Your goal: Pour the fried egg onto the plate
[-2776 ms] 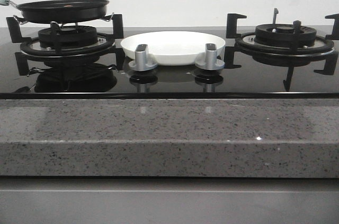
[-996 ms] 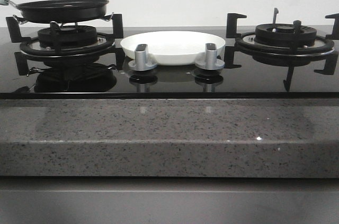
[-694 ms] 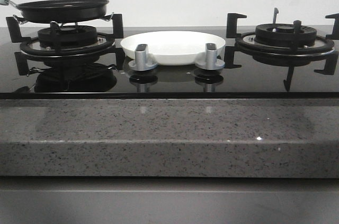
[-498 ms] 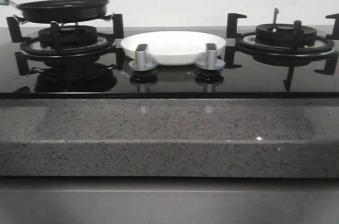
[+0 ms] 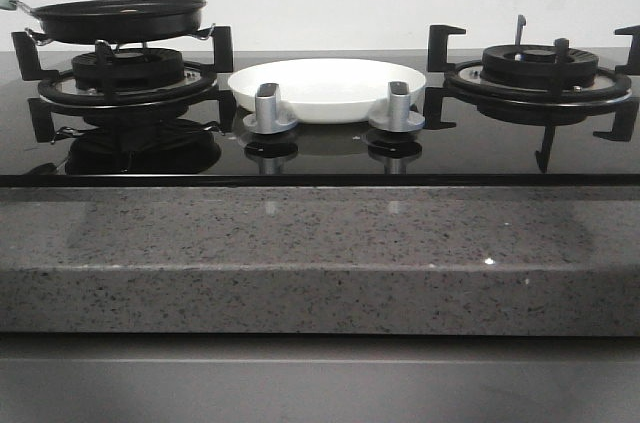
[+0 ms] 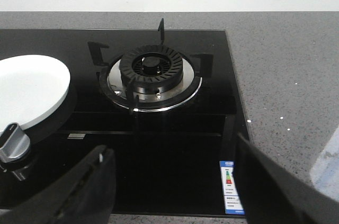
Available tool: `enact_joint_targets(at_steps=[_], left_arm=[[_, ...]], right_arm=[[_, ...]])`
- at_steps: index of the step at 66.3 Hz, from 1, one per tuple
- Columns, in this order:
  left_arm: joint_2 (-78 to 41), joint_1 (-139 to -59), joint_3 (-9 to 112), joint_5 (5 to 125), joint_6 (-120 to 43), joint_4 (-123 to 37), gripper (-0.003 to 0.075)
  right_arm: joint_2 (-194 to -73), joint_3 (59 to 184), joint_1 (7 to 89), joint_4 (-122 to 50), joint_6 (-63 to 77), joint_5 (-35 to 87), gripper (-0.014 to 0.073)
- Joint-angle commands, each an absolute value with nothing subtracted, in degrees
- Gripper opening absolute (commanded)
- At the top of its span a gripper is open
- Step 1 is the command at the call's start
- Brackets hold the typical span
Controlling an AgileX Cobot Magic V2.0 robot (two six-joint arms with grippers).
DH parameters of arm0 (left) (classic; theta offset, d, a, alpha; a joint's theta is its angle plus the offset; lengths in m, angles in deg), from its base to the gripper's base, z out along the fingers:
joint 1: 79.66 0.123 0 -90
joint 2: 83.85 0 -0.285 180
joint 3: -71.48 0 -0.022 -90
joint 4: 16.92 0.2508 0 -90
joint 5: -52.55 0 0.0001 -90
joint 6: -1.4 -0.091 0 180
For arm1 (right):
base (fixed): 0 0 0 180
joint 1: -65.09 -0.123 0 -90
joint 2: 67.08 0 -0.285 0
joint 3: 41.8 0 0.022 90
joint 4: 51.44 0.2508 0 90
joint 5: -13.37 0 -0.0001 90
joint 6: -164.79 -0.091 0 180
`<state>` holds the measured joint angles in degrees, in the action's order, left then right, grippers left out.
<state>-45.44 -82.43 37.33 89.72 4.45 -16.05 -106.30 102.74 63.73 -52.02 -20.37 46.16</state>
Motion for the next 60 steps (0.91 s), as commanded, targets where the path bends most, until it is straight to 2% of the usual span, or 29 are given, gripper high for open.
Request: enact_joint_targets(at_steps=[1, 8, 15, 36, 50, 60], left_arm=[[-44.82, -82.63, 39.41, 85.16, 4.76, -16.46, 0.0532], [-44.82, -82.63, 39.41, 85.16, 4.76, -16.46, 0.0532], [-44.82, -82.63, 39.41, 85.16, 4.76, -16.46, 0.0532], [-44.82, -82.63, 39.41, 85.16, 4.76, -16.46, 0.0532], [-44.82, -82.63, 39.41, 85.16, 4.76, -16.46, 0.0532], [-44.82, -82.63, 39.41, 85.16, 4.76, -16.46, 0.0532]], right_arm=[[-106.88, 104.61, 63.66, -50.82, -19.75, 41.41, 0.0500], [-107.20, 104.84, 63.66, -48.92, -19.75, 40.92, 0.0500], [-110.60, 108.25, 63.17, -45.13, -18.62, 45.90, 0.0500], [-132.08, 123.92, 55.95, -32.40, -3.74, 59.37, 0.0500], [-147.12, 134.24, 48.24, -35.14, -3.60, 62.48, 0.0458], [-156.55, 143.37, 46.64, -38.72, -5.97, 67.74, 0.0423]])
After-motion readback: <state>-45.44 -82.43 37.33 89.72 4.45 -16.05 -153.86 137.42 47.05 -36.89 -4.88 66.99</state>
